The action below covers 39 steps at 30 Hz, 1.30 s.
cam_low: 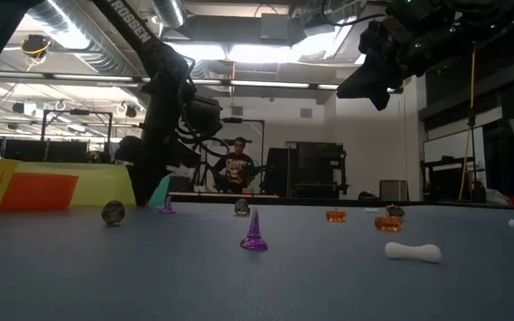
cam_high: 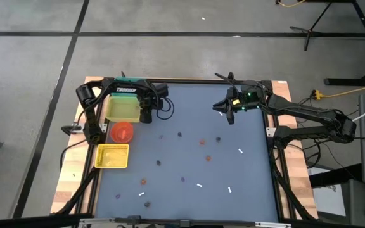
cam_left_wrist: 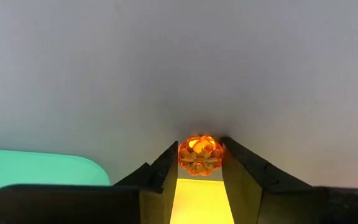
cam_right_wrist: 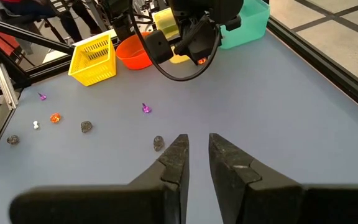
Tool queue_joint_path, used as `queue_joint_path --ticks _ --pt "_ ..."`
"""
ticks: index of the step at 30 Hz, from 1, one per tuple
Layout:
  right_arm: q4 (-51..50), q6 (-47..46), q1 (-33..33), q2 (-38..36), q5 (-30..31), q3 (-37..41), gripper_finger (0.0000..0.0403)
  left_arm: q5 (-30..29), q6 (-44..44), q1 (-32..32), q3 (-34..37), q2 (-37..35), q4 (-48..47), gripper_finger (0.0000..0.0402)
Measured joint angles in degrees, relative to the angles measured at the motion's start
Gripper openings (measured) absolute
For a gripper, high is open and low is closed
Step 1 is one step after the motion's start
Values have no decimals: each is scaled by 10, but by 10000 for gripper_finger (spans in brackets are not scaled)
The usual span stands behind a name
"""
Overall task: Sort Halloween decoration
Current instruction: Put the top left orange pumpkin toy into the orange bin
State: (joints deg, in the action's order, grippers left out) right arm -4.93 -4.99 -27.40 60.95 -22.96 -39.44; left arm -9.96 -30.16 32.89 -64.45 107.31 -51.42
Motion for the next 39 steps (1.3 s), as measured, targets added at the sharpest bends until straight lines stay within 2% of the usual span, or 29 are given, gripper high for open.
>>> queue_joint_path --ticks 17,25,39 --pt "0 0 0 0 0 0 60 -45 5 -69 -22 2 -18 96" --pt "0 0 0 0 0 0 60 -47 59 -104 -22 1 -44 96" --pt "0 0 0 0 0 0 60 -60 130 -209 -23 0 -87 96"
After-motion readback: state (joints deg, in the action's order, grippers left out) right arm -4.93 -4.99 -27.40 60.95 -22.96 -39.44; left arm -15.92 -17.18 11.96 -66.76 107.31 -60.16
